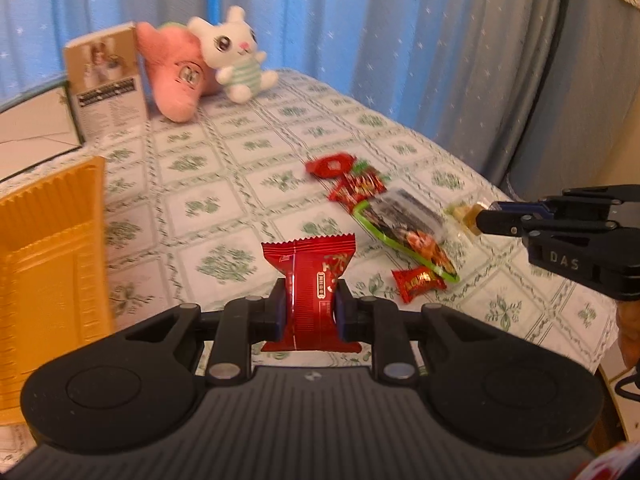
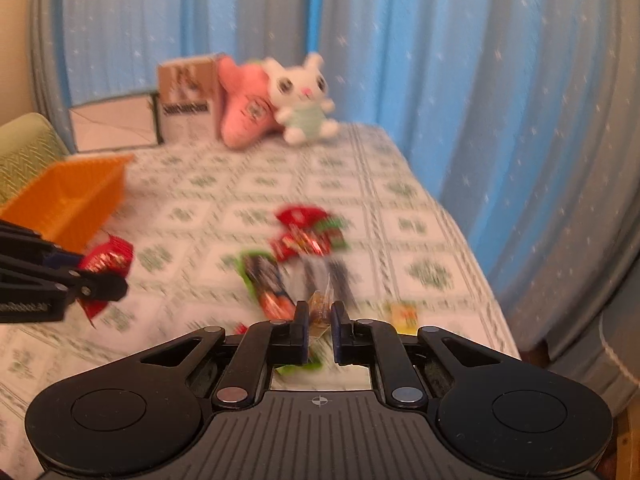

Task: Organize snacks
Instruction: 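Carry both candies to the orange tray and open both tools to drop them, then return both tools to the snack pile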

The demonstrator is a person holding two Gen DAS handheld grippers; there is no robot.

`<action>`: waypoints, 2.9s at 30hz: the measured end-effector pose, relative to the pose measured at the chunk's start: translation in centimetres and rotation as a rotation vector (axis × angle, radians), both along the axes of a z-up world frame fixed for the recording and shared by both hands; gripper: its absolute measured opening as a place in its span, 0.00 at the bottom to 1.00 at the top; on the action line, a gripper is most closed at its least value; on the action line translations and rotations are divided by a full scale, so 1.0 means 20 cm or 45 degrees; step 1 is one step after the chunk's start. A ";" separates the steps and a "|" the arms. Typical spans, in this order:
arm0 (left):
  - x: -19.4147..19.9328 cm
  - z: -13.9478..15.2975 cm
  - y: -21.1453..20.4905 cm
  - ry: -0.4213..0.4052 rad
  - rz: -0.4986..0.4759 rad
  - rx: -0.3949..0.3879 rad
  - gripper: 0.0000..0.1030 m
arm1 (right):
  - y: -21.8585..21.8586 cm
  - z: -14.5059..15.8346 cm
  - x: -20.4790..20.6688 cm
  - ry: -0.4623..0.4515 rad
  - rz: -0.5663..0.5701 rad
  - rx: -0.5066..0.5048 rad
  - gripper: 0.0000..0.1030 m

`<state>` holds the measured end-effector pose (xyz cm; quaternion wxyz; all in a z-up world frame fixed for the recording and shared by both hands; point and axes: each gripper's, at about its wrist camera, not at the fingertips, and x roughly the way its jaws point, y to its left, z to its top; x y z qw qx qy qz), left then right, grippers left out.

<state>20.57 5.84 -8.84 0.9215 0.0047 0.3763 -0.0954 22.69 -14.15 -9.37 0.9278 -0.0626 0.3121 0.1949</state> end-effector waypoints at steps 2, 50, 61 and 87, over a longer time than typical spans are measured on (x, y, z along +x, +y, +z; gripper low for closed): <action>-0.02 0.05 0.04 -0.016 0.028 -0.003 0.20 | 0.06 0.09 -0.02 -0.032 0.042 0.016 0.11; -0.33 0.22 1.00 -0.080 0.518 0.059 0.38 | 1.07 0.19 -0.02 0.148 0.446 0.300 0.20; -0.49 0.34 0.69 -0.093 0.471 0.015 0.38 | 0.71 0.26 -0.28 0.120 0.246 0.284 0.44; -0.49 0.28 -0.02 -0.051 0.262 -0.045 0.56 | -0.14 0.25 -0.47 0.087 -0.163 0.260 0.44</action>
